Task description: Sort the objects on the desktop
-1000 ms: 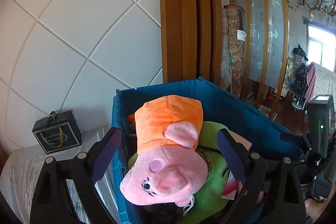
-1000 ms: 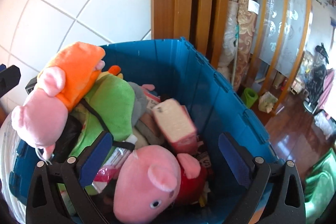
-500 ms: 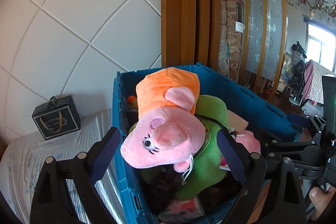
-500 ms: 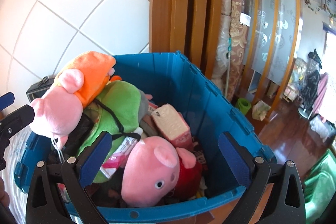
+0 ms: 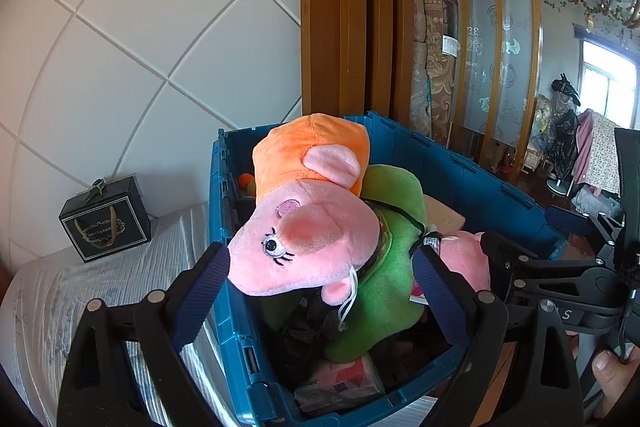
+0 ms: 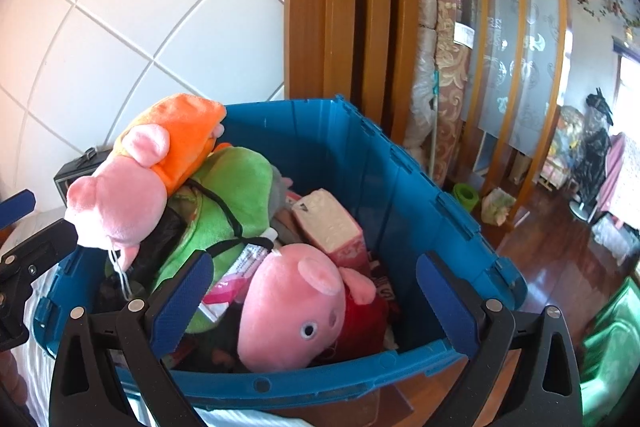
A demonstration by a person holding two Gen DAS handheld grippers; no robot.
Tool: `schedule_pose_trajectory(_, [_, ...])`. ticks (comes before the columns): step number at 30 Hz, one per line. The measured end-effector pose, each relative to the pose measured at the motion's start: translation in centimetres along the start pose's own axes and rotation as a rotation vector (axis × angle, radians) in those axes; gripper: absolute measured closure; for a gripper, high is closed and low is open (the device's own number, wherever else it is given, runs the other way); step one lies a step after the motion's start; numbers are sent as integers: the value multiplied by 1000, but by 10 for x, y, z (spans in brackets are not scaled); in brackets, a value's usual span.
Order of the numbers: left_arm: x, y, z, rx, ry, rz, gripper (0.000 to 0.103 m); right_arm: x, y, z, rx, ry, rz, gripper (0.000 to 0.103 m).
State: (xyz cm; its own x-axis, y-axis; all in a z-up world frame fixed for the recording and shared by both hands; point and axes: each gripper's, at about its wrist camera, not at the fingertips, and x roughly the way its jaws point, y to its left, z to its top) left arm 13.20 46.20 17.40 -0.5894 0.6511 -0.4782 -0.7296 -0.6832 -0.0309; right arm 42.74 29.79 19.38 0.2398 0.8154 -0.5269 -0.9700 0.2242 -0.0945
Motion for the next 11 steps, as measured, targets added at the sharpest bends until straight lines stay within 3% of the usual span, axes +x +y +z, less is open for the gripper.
schedule_pose_trajectory(11, [2, -3, -1, -9, 10, 15, 10, 1, -5, -3, 15, 13, -5, 0])
